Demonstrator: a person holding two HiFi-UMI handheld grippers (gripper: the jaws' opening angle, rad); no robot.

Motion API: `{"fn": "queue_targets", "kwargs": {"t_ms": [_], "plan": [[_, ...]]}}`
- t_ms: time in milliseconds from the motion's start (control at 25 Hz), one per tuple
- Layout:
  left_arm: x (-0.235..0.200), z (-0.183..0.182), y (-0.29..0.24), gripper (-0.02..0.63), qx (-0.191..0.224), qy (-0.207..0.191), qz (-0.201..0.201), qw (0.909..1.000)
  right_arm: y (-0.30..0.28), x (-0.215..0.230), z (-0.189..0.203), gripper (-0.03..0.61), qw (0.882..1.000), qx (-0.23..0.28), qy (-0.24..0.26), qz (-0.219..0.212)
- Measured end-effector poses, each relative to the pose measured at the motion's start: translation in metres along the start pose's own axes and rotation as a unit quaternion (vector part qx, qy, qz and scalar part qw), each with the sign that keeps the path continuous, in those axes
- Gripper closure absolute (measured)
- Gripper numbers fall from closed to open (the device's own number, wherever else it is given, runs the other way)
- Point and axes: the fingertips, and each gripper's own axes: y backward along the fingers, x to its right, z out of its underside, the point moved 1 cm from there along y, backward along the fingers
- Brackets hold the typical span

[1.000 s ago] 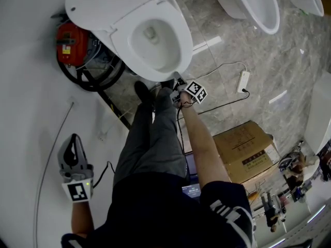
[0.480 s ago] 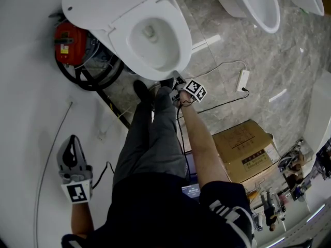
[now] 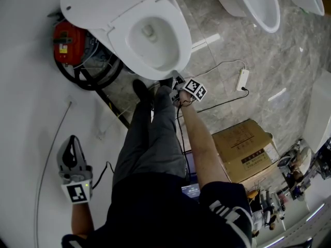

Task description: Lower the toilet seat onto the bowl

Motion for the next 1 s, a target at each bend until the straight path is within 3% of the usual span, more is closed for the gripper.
{"fn": "queue_targets", "kwargs": {"t_ms": [480, 1000], "plan": [[-0.0005, 0.0042, -0.0036, 0.589, -0.005, 0.003, 0.003, 1.0, 0.0009, 0.0039, -0.0038, 0.429, 0.998, -0.018, 0.051, 0.031], [-0.0005, 0.0036, -0.009, 0.589, -0.006, 0.002, 0.007, 1.0, 0.002, 0.0041, -0.0042, 0.426, 0.999, -0.015, 0.045, 0.021]]}}
